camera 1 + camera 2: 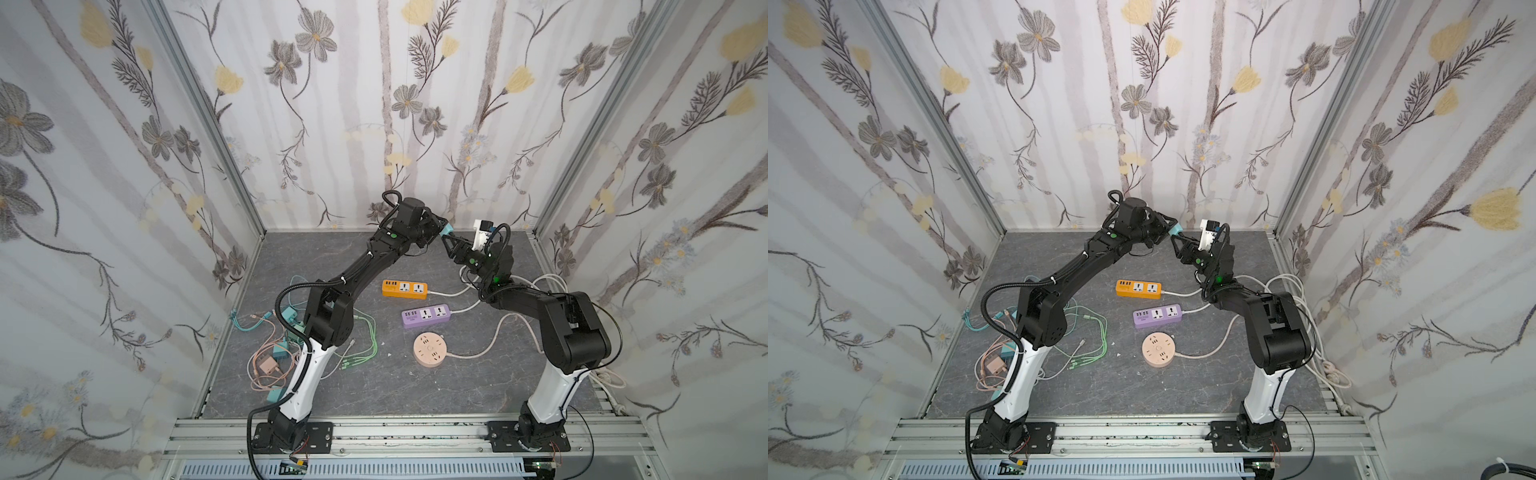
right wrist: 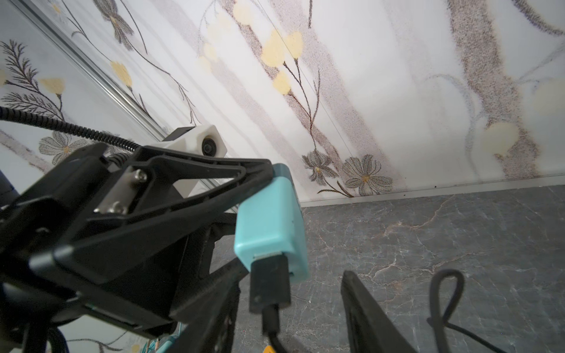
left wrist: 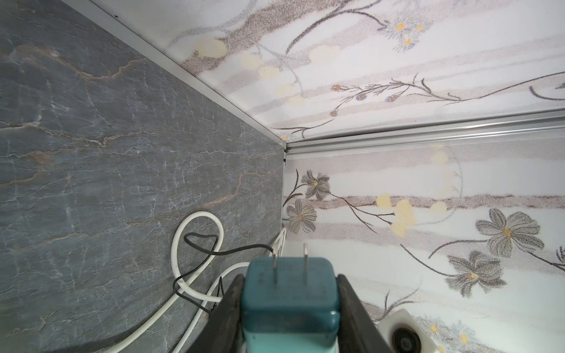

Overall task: Insert the plug
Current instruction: 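Close the right gripper on the teal charger held by the left gripper, then open the left gripper and draw it back while the right gripper holds the charger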

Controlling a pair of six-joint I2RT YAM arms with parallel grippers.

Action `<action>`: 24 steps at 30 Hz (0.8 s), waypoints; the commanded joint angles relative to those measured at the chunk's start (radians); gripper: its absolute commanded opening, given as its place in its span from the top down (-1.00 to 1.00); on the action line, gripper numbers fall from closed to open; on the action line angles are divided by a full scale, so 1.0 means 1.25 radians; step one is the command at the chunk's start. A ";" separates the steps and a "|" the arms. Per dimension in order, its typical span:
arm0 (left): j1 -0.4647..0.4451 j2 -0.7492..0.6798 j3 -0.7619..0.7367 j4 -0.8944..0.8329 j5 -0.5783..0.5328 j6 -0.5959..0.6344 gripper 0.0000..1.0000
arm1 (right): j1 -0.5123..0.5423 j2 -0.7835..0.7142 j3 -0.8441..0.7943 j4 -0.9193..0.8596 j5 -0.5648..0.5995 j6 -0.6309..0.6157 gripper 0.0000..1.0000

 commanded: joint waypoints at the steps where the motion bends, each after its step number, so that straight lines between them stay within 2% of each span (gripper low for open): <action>1: 0.000 -0.014 -0.002 -0.001 -0.016 -0.014 1.00 | 0.000 0.015 0.006 0.094 0.010 -0.028 -0.04; 6: -0.002 -0.016 0.002 -0.016 -0.019 -0.025 1.00 | 0.001 0.034 0.004 0.161 0.017 -0.047 0.06; 14: -0.003 -0.016 0.002 -0.009 -0.001 -0.062 1.00 | 0.008 0.052 0.034 0.153 -0.016 -0.064 0.14; 21: -0.004 -0.017 -0.005 0.004 0.008 -0.080 1.00 | 0.008 0.049 0.038 0.144 -0.025 -0.070 0.62; 24: -0.004 -0.023 -0.021 0.026 0.016 -0.087 1.00 | 0.009 0.035 0.039 0.120 -0.036 -0.081 0.92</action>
